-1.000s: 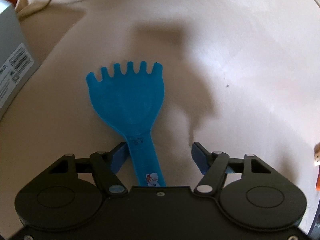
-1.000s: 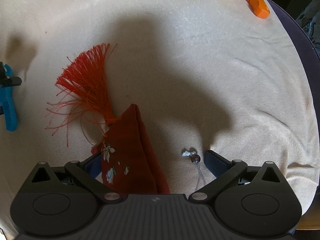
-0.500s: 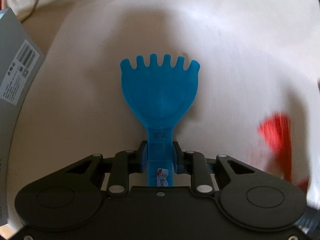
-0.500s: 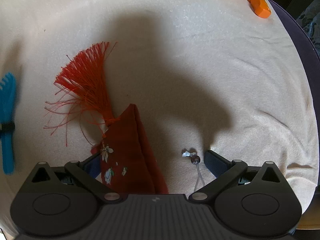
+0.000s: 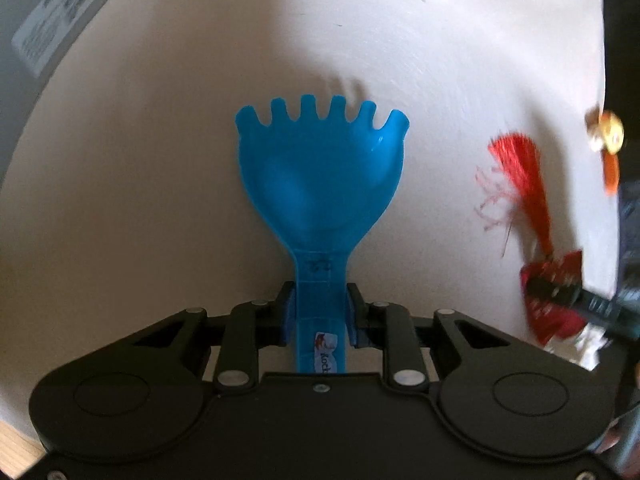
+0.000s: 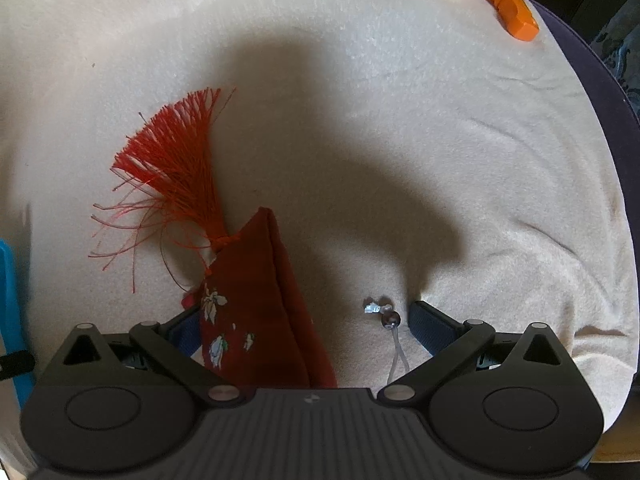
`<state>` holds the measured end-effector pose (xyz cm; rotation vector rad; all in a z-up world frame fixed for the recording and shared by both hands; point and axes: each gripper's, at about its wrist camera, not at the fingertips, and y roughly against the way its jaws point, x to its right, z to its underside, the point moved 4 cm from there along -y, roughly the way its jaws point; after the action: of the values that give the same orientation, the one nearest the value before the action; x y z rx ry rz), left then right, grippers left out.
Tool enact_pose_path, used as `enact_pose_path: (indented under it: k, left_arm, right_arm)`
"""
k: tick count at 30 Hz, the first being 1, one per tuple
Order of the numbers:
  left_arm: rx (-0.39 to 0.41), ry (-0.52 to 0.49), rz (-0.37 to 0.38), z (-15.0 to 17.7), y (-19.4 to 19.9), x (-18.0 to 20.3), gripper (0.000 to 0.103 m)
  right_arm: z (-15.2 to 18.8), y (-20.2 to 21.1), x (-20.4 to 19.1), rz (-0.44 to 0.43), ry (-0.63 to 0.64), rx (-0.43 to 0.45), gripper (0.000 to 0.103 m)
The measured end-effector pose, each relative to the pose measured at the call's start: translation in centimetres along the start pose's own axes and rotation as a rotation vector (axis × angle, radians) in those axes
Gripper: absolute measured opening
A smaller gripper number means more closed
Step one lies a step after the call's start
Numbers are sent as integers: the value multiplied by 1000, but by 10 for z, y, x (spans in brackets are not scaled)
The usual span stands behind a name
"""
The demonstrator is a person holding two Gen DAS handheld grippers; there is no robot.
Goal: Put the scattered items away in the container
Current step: 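Grasp the blue plastic rake by its handle with the left tool while the right holds the red pouch, then lift the red tasseled pouch with the right tool while the left holds the blue rake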
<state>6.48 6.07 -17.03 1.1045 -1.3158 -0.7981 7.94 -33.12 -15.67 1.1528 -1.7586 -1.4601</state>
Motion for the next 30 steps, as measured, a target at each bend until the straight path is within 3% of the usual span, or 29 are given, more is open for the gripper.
enact_pose_path:
  k: [3, 8, 10, 16, 19, 21, 25, 27, 30]
  left_arm:
    - [18, -37, -33, 17, 4, 11, 24]
    - [89, -206, -156, 10, 1, 43, 24]
    - [104, -251, -188, 11, -1, 50, 24]
    - [104, -255, -172, 11, 2, 47, 25]
    - [99, -258, -155, 11, 9, 42, 27]
    - [96, -264, -145, 11, 10, 42, 34]
    - [103, -272, -135, 10, 13, 40, 51]
    - [117, -270, -155, 8, 11, 42, 59]
    - [112, -264, -157, 7, 9, 44, 66]
  right_arm:
    - [6, 4, 0, 9, -9, 35, 103]
    - [18, 13, -17, 66, -80, 32, 97]
    - [29, 14, -42, 92, 10, 29, 97]
    - [54, 22, -94, -4, 168, 25, 99]
    - [53, 32, -88, -70, 155, 37, 97]
    - [60, 49, -72, -142, 125, 80, 97]
    - [56, 80, -27, -187, 45, 158, 102]
    - [33, 83, -15, -162, 28, 194, 102]
    - [20, 102, -2, -11, 52, 293, 102]
